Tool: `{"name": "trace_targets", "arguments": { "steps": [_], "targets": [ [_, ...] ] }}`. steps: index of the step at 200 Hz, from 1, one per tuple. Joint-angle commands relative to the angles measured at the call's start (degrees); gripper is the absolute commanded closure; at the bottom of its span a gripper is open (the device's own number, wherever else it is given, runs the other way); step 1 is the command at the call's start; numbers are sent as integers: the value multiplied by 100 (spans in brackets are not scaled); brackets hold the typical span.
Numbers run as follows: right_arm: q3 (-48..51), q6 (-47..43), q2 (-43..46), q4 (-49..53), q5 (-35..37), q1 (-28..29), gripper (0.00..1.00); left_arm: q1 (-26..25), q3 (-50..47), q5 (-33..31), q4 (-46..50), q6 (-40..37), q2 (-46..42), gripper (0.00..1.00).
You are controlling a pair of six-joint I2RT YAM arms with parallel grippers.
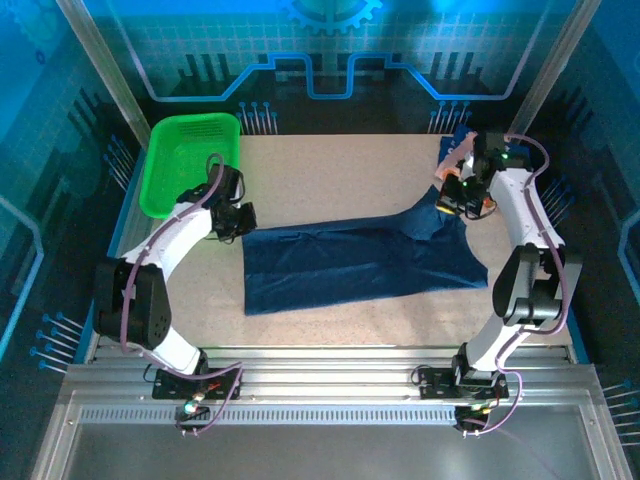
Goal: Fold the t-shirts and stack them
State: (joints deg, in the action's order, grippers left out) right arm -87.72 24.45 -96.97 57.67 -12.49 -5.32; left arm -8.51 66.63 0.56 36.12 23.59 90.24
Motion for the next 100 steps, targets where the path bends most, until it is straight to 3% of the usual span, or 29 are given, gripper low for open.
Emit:
{"name": "trace_targets", "arguments": {
  "steps": [1,100],
  "targets": [
    [208,210,388,188,-208,-177,100,87,-166,87,121,-74,-198,100],
    [1015,350,1228,660,-538,-396,100,87,-908,312,250,268,-685,100]
  ]
}}
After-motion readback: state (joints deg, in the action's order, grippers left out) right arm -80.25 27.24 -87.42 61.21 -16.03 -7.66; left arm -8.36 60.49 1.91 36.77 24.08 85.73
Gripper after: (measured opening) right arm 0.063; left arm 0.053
